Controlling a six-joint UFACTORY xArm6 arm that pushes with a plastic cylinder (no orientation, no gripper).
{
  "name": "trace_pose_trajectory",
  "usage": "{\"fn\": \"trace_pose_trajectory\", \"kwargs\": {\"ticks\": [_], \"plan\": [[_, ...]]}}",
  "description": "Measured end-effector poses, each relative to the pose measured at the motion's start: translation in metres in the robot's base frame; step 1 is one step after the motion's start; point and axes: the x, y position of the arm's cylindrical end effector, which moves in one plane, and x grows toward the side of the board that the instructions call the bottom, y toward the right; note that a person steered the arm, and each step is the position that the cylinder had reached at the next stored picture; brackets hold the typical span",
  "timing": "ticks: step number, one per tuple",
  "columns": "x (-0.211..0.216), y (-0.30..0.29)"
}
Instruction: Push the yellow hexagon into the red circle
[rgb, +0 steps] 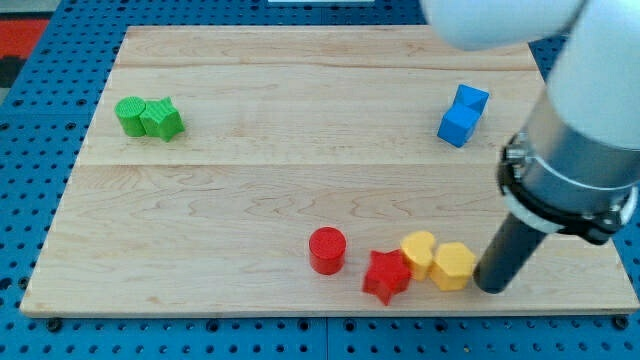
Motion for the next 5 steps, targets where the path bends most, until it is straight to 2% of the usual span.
{"fn": "trace_pose_trajectory", "kwargs": {"ticks": [1, 2, 4, 5], "plan": [[-0.005, 0.025], [-0.007, -0.026], [-0.018, -0.072], [-0.041, -0.14]]}}
